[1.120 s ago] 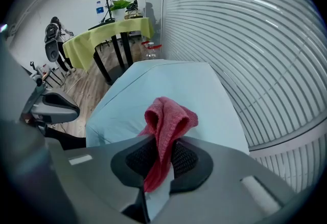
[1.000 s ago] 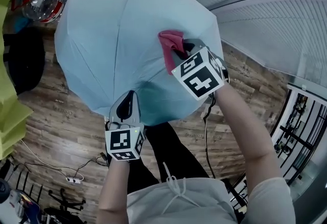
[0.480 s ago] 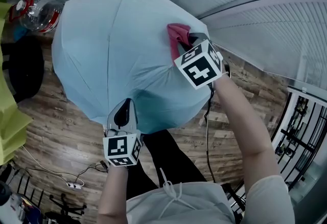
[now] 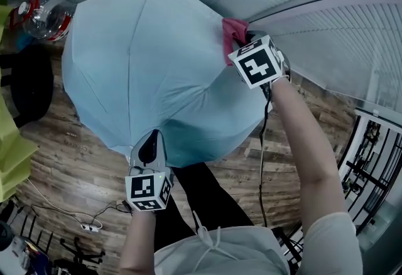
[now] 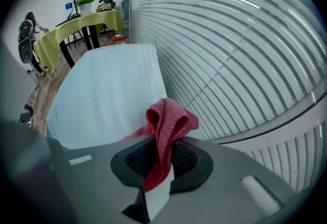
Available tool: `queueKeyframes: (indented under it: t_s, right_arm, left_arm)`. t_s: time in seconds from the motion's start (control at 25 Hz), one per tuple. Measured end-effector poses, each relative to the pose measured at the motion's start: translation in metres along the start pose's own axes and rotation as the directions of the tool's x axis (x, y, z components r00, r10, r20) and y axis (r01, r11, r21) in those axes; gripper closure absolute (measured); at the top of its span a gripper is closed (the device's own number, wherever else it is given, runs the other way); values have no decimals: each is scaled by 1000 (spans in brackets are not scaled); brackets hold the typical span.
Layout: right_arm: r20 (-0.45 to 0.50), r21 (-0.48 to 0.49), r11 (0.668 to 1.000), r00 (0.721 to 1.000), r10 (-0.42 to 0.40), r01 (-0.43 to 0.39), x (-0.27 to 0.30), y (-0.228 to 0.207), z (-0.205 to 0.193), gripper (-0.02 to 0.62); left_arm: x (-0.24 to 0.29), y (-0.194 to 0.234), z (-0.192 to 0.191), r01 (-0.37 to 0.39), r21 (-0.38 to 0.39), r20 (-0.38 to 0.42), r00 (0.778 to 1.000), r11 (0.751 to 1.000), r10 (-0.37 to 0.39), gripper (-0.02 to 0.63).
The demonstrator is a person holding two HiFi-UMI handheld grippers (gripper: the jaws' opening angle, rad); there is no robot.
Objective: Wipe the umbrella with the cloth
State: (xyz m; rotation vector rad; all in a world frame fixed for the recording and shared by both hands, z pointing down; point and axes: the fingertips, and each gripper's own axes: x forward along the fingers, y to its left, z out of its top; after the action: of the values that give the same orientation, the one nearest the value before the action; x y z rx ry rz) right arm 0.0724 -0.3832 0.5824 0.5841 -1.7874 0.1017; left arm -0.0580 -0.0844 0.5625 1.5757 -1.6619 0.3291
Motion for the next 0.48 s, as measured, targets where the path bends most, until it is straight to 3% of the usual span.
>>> queueKeyframes:
  t_s: [0.24, 0.48]
  right_arm:
    - [-37, -2, 995, 994, -101, 101, 11, -25, -17, 536]
    - [-56, 2, 966, 965, -257, 258, 6, -58, -32, 537]
  left_arm:
    - [6, -8, -18, 11, 2, -21, 1000, 1000, -11, 600]
    - [7, -13, -20, 17, 9, -24, 1000, 1000, -17, 600]
